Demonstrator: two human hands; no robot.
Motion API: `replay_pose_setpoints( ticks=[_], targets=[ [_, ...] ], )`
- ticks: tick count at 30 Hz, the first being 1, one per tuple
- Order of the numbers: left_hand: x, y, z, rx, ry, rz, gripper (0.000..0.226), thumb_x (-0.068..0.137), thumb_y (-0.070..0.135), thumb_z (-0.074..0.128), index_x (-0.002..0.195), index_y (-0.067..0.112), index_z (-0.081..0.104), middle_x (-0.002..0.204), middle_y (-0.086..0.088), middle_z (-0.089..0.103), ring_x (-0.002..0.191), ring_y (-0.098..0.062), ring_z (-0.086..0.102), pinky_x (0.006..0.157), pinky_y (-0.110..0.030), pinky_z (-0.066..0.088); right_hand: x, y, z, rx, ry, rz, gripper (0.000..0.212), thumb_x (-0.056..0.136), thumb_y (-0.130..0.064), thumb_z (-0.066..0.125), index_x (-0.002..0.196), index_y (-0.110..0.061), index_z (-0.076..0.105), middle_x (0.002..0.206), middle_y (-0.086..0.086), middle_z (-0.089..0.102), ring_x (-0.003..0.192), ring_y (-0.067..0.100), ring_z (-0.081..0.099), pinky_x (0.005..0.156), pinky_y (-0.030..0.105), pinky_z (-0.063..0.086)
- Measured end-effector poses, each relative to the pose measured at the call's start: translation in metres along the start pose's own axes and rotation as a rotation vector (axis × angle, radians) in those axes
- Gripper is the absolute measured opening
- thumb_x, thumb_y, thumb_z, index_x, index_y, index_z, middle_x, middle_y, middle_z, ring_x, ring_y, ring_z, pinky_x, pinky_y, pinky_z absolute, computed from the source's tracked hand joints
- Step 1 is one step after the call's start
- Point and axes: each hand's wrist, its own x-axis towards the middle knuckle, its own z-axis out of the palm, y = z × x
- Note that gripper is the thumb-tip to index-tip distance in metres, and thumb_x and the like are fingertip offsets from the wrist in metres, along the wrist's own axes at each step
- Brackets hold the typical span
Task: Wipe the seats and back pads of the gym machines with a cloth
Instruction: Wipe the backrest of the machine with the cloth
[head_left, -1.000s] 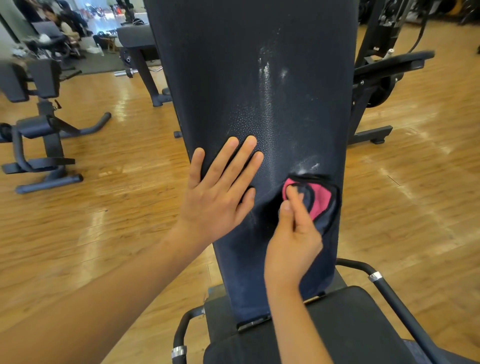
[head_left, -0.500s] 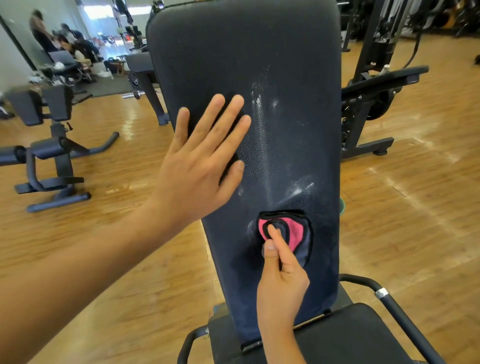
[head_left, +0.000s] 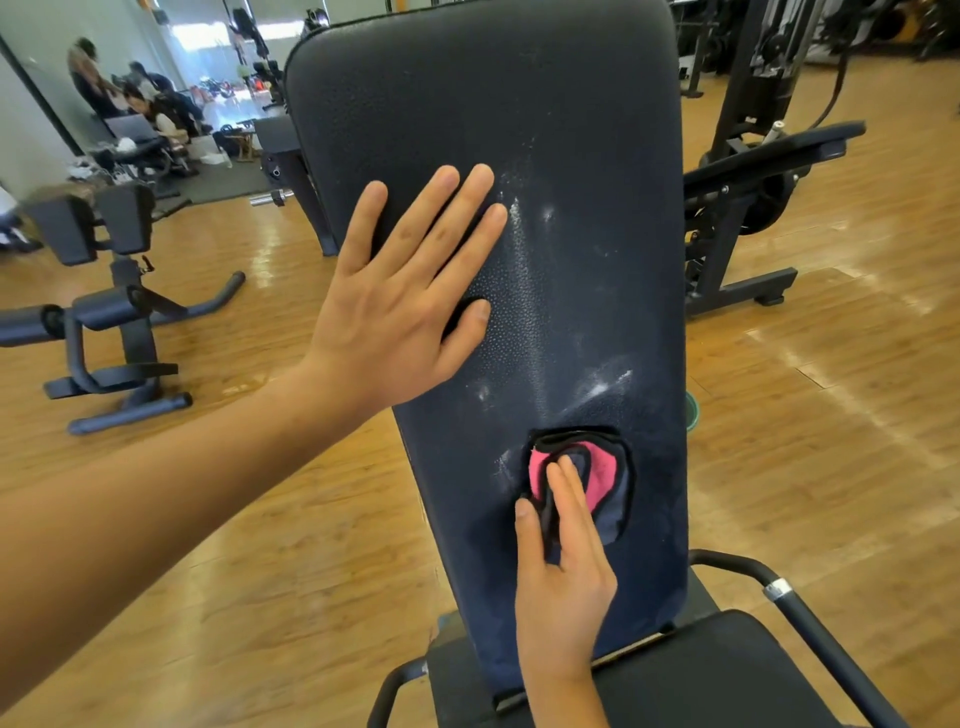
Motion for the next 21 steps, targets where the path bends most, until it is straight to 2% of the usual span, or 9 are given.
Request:
replay_pose_setpoints(
  ticks=[3, 6, 8, 10, 11, 13, 15, 18, 21],
  targets=[
    [0.000, 0.000, 0.000, -0.001, 0.004, -0.002, 0.062, 0.106, 0.040, 0.038, 0.161, 0.013, 0.031, 0.169, -0.010, 0.023, 0.157, -0.026, 0.019, 0.124, -0.057, 0.013, 0.001, 0.012, 0.000, -0.111, -0.060, -0.108, 0.044, 0.092, -0.017, 0.067, 0.135, -0.019, 0.057, 0.144, -0.008, 0.050, 0.138, -0.002, 0.038, 0.107, 0.012, 0.035],
    [0.000, 0.001, 0.001, 0.002, 0.018, -0.003, 0.061, 0.106, 0.040, 0.038, 0.160, 0.012, 0.032, 0.168, -0.009, 0.025, 0.157, -0.026, 0.021, 0.124, -0.056, 0.013, 0.010, 0.020, -0.006, -0.163, -0.037, -0.276, 0.033, 0.096, -0.019, 0.053, 0.128, -0.019, 0.062, 0.136, -0.010, 0.055, 0.136, -0.006, 0.038, 0.112, 0.033, 0.037],
    [0.000, 0.001, 0.001, 0.002, 0.022, -0.003, 0.061, 0.105, 0.040, 0.039, 0.160, 0.012, 0.033, 0.168, -0.009, 0.025, 0.157, -0.026, 0.021, 0.124, -0.056, 0.013, 0.021, 0.011, -0.017, -0.066, -0.010, -0.174, 0.032, 0.095, -0.020, 0.053, 0.123, -0.031, 0.063, 0.124, -0.013, 0.065, 0.124, -0.006, 0.052, 0.104, 0.028, 0.045],
    [0.000, 0.001, 0.002, 0.003, 0.026, -0.009, 0.061, 0.105, 0.040, 0.039, 0.160, 0.012, 0.033, 0.168, -0.009, 0.026, 0.157, -0.025, 0.021, 0.124, -0.056, 0.013, 0.037, -0.002, -0.029, 0.068, 0.056, 0.075, 0.035, 0.094, -0.020, 0.059, 0.118, -0.047, 0.063, 0.111, -0.019, 0.070, 0.107, -0.006, 0.062, 0.088, 0.011, 0.047],
    [-0.001, 0.001, 0.002, 0.004, 0.030, -0.011, 0.061, 0.105, 0.040, 0.039, 0.160, 0.012, 0.033, 0.168, -0.009, 0.026, 0.156, -0.025, 0.022, 0.124, -0.055, 0.013, 0.046, -0.007, -0.035, 0.141, 0.118, 0.170, 0.035, 0.094, -0.020, 0.062, 0.115, -0.048, 0.064, 0.110, -0.018, 0.071, 0.104, -0.006, 0.063, 0.087, 0.010, 0.046],
    [0.000, 0.001, 0.002, 0.006, 0.036, -0.010, 0.061, 0.105, 0.040, 0.039, 0.160, 0.013, 0.034, 0.168, -0.009, 0.026, 0.156, -0.026, 0.022, 0.124, -0.055, 0.013, 0.069, -0.014, -0.047, 0.332, 0.274, 0.273, 0.032, 0.095, -0.016, 0.061, 0.118, -0.039, 0.067, 0.113, -0.011, 0.072, 0.108, 0.003, 0.065, 0.097, 0.027, 0.050],
    [0.000, 0.001, 0.002, 0.002, 0.039, -0.010, 0.061, 0.105, 0.040, 0.039, 0.160, 0.013, 0.034, 0.168, -0.009, 0.027, 0.156, -0.025, 0.023, 0.124, -0.055, 0.014, 0.090, -0.021, -0.060, 0.483, 0.383, 0.309, 0.031, 0.096, -0.013, 0.060, 0.123, -0.026, 0.067, 0.115, -0.005, 0.072, 0.111, 0.012, 0.066, 0.099, 0.043, 0.051],
    [0.000, 0.003, 0.003, -0.004, 0.048, -0.019, 0.061, 0.105, 0.039, 0.039, 0.160, 0.013, 0.034, 0.168, -0.008, 0.027, 0.156, -0.025, 0.023, 0.124, -0.055, 0.014, 0.112, -0.029, -0.063, 0.465, 0.360, 0.234, 0.031, 0.096, -0.014, 0.060, 0.126, -0.019, 0.065, 0.117, -0.005, 0.070, 0.112, 0.009, 0.065, 0.097, 0.034, 0.053],
    [-0.001, 0.002, 0.004, -0.002, 0.052, -0.024, 0.061, 0.105, 0.039, 0.039, 0.160, 0.013, 0.034, 0.168, -0.008, 0.026, 0.156, -0.025, 0.022, 0.124, -0.054, 0.012, 0.114, -0.025, -0.041, 0.303, 0.172, 0.164, 0.029, 0.097, -0.018, 0.059, 0.126, -0.022, 0.066, 0.125, -0.007, 0.066, 0.121, 0.006, 0.058, 0.104, 0.034, 0.047]
  ],
)
